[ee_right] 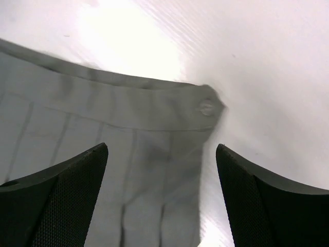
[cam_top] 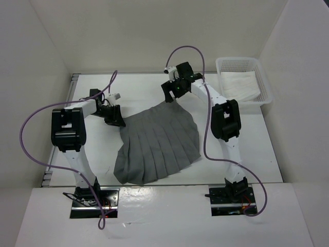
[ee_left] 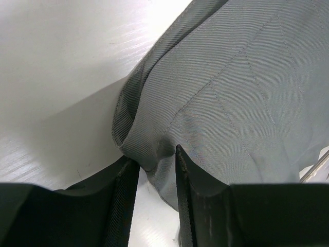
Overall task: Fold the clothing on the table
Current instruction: Flatten the skirt out
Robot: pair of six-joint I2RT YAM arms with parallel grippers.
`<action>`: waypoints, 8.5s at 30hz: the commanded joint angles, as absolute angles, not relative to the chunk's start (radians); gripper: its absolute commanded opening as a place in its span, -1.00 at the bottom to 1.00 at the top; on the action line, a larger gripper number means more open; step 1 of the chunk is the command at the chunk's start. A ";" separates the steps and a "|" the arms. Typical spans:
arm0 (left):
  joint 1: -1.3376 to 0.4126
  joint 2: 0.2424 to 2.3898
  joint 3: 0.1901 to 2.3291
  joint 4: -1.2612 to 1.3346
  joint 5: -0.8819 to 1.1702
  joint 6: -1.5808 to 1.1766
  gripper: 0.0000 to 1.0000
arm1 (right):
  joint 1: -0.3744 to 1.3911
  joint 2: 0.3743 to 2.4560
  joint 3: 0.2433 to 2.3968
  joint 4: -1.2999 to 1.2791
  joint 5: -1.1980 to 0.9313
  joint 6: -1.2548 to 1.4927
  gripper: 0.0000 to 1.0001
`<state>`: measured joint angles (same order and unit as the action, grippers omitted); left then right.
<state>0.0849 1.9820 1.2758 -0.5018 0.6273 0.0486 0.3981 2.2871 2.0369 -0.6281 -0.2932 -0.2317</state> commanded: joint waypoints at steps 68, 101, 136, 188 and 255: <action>0.031 1.829 1.480 -0.653 0.539 0.186 -0.93 | 0.360 2.320 2.320 -0.807 -0.440 -0.299 -1.00; -0.005 1.083 1.718 -0.765 0.566 0.199 -1.00 | 0.285 1.279 1.868 -0.873 -0.616 -0.402 -1.00; -0.035 1.850 1.640 -0.459 0.397 0.140 -0.99 | 0.253 2.046 1.891 -0.541 -0.355 -0.313 -1.00; 0.135 1.207 1.094 -0.666 0.147 0.117 0.98 | 0.690 2.555 2.436 -0.785 0.348 0.333 0.98; 0.153 1.470 1.239 -0.646 0.443 0.167 0.94 | 0.631 1.849 1.760 -0.649 -0.178 -0.129 0.98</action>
<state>0.1478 1.3865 1.1717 -0.6754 0.3096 0.1352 0.7452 1.9583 1.7061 -0.5941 -0.0471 -0.0650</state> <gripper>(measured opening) 0.980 0.990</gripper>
